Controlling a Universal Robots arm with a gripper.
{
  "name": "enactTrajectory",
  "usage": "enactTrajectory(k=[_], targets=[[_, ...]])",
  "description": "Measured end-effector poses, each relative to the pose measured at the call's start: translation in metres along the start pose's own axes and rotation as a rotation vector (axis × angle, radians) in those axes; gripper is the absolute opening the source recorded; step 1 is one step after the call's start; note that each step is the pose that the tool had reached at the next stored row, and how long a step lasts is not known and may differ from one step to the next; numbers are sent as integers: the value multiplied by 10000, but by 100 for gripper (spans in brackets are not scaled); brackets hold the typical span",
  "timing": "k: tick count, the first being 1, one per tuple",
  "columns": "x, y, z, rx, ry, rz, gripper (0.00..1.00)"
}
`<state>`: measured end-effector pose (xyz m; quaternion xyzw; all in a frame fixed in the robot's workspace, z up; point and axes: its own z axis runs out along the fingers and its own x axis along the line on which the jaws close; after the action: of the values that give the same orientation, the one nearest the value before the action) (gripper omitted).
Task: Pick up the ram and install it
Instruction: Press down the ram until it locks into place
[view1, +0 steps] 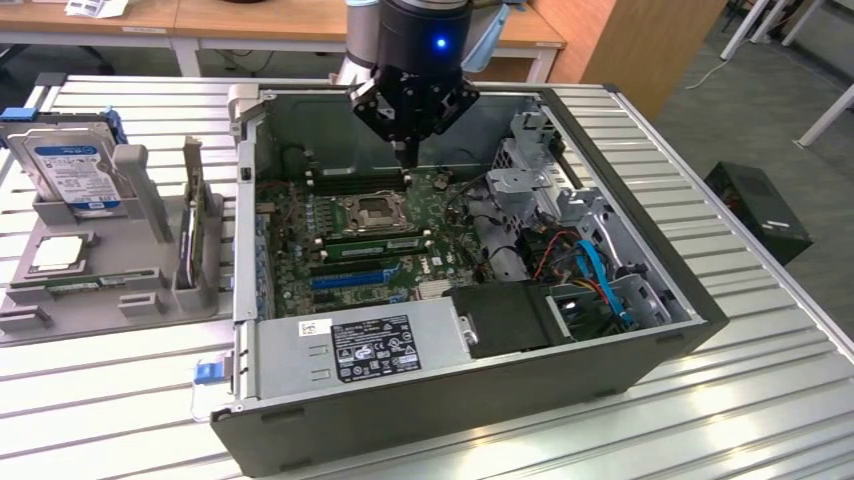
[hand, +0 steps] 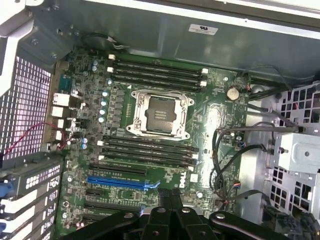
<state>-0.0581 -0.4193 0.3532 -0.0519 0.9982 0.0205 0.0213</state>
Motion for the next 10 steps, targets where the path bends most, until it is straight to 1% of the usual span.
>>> enactTrajectory(k=[3, 10], targets=[[7, 1, 6, 16, -15, 378, 11], [9, 0, 24, 71, -63, 1586, 11]])
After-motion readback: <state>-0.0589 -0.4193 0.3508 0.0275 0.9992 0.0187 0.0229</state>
